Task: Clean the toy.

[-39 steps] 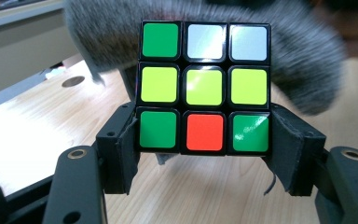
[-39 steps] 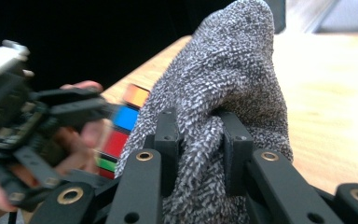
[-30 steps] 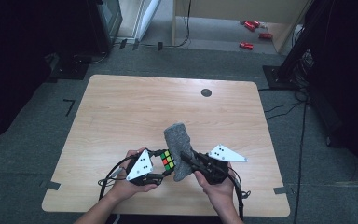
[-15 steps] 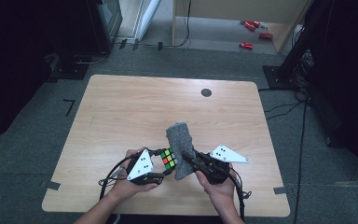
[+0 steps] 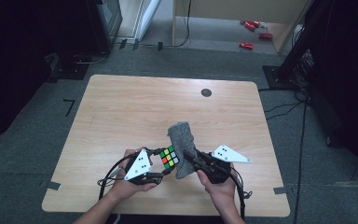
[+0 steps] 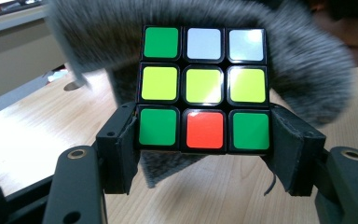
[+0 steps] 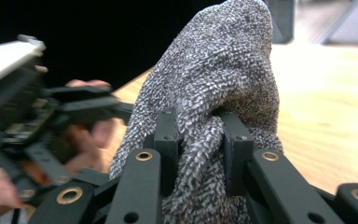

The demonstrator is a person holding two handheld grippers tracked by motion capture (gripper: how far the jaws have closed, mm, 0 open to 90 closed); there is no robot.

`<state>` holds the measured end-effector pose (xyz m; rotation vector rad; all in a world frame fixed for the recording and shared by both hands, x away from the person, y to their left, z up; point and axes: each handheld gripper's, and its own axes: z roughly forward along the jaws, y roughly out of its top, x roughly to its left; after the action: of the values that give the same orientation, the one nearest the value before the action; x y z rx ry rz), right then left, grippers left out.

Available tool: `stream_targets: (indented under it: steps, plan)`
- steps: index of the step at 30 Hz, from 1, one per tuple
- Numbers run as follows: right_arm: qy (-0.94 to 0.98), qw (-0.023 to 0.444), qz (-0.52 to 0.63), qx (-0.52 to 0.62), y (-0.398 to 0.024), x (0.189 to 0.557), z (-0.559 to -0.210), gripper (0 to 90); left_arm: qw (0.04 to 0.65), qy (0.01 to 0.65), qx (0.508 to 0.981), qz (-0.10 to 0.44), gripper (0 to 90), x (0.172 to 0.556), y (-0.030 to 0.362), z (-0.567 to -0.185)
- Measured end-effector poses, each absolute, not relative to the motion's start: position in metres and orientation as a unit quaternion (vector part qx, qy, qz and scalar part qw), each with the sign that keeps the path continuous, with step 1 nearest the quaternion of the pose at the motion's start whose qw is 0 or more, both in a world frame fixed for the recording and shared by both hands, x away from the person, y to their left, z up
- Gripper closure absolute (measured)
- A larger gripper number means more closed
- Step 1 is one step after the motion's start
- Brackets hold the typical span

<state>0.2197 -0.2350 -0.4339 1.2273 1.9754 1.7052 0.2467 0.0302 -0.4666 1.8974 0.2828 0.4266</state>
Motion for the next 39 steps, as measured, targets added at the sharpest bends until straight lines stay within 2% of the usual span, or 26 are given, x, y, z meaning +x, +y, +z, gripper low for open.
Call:
stream_targets:
  steps: [4,10,14,20,27,34,39]
  plan:
    - [0.673,0.133,0.573,0.448,-0.241,0.223,-0.439,73.7,0.532,0.131,0.814,0.192,35.2,0.249,0.027,-0.468]
    - [0.721,0.213,0.555,0.358,-0.208,0.201,-0.423,73.6,0.467,0.140,0.843,0.226,35.2,0.244,0.011,-0.473]
    - [0.760,0.242,0.505,0.330,-0.184,0.195,-0.433,73.3,0.456,0.138,0.849,0.229,35.2,0.238,0.003,-0.471]
    - [0.780,0.308,0.458,0.296,-0.174,0.191,-0.439,73.0,0.448,0.136,0.852,0.232,35.2,0.238,0.002,-0.471]
    - [0.759,0.310,0.468,0.328,-0.189,0.196,-0.435,72.8,0.449,0.138,0.853,0.229,35.2,0.240,0.005,-0.473]
    - [0.782,0.308,0.462,0.285,-0.168,0.186,-0.441,72.9,0.454,0.138,0.851,0.226,35.2,0.239,0.007,-0.471]
    - [0.755,0.286,0.489,0.330,-0.191,0.197,-0.433,73.0,0.458,0.140,0.848,0.227,35.2,0.240,0.008,-0.470]
